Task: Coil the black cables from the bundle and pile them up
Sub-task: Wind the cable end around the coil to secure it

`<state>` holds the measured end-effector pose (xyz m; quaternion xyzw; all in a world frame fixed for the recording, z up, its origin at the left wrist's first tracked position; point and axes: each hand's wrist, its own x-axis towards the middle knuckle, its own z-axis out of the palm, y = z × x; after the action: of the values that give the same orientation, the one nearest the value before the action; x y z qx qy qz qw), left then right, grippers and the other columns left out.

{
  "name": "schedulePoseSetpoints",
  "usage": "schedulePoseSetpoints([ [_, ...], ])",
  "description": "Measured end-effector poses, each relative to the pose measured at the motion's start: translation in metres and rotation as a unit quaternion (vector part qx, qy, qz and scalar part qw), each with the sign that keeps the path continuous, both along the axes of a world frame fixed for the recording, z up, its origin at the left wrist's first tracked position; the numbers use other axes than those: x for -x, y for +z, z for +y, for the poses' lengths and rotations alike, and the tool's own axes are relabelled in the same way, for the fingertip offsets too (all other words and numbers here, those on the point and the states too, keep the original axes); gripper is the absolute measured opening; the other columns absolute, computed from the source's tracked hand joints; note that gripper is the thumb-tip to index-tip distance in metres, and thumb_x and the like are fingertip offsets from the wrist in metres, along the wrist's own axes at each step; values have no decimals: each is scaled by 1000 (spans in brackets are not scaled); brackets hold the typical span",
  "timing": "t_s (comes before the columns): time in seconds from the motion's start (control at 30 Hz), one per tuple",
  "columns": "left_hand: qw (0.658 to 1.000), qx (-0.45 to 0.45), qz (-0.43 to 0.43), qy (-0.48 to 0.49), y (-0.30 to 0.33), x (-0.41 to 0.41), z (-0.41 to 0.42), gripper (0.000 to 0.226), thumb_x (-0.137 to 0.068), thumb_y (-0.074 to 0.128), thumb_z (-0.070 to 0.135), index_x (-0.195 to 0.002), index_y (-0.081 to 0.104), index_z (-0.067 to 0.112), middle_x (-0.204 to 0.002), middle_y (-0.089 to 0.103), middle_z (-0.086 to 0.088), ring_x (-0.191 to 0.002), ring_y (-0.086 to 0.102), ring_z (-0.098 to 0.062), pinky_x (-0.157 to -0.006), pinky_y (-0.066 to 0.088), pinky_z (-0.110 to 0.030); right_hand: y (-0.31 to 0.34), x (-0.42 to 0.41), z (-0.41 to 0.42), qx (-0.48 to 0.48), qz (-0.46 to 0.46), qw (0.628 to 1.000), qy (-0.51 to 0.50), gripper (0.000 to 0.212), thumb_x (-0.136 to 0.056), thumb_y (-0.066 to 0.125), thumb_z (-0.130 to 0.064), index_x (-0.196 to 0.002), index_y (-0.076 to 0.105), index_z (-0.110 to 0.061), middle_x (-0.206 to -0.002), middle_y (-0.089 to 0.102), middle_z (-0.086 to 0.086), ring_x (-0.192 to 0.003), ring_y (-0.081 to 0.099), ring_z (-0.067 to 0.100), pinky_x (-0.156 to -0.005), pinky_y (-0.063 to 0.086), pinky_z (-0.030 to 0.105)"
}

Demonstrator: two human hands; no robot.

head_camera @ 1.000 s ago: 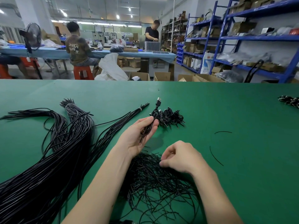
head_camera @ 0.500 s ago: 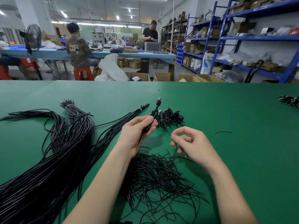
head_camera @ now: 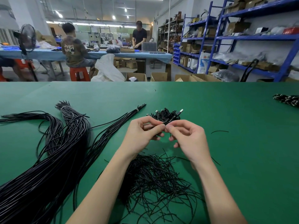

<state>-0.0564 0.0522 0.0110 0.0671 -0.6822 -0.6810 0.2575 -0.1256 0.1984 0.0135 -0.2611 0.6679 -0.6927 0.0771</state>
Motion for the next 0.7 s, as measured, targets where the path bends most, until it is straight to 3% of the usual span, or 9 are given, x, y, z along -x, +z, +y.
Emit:
schedulePoseSetpoints([
  [0.07, 1000, 23, -5, 5, 0, 0, 0, 4, -87, 75, 4, -88, 71, 3, -77, 76, -5, -67, 69, -14, -55, 54, -22, 0, -1, -2, 3, 9, 1000, -15, 6, -86, 80, -15, -83, 77, -20, -78, 78, 1, -60, 67, 9, -49, 50, 19],
  [0.2, 1000, 19, 7, 20, -1, 1, 0, 5, -85, 76, 2, -89, 73, 0, -76, 74, -7, -66, 66, -15, -57, 53, -21, -1, -1, -4, 4, 3, 1000, -12, 5, -84, 81, -14, -83, 79, -18, -76, 78, 2, -67, 73, 12, -56, 55, 20],
  [0.43, 1000, -17, 19, -16, -4, 3, -1, 4, -86, 75, 6, -88, 77, 8, -80, 74, -9, -69, 67, -14, -66, 54, -20, 3, -2, -3, 71, -176, 981, 32, 4, -83, 80, -8, -85, 80, -12, -79, 77, 4, -64, 68, 7, -57, 55, 18],
  [0.53, 996, -60, 8, -67, -3, 2, -2, 8, -83, 76, 14, -90, 77, 11, -80, 73, -10, -71, 67, -15, -70, 55, -20, 5, -2, -2, 103, -251, 961, 53, 14, -78, 82, -7, -90, 76, -6, -77, 75, 3, -61, 67, 6, -56, 55, 17],
  [0.63, 991, -89, -18, -100, -2, 1, -3, 23, -82, 72, 19, -99, 72, 4, -80, 72, -12, -71, 67, -15, -74, 55, -20, 7, 0, 1, 103, -276, 954, 57, 16, -76, 82, -5, -90, 74, -5, -74, 73, 3, -59, 66, 6, -56, 56, 16],
  [0.7, 990, -101, -27, -97, -3, 1, -1, 17, -87, 68, 11, -100, 70, 1, -78, 72, -11, -70, 67, -15, -75, 56, -20, 6, 1, 1, 77, -267, 959, 50, 15, -77, 82, -4, -89, 73, -6, -72, 73, 2, -59, 66, 6, -56, 56, 16],
])
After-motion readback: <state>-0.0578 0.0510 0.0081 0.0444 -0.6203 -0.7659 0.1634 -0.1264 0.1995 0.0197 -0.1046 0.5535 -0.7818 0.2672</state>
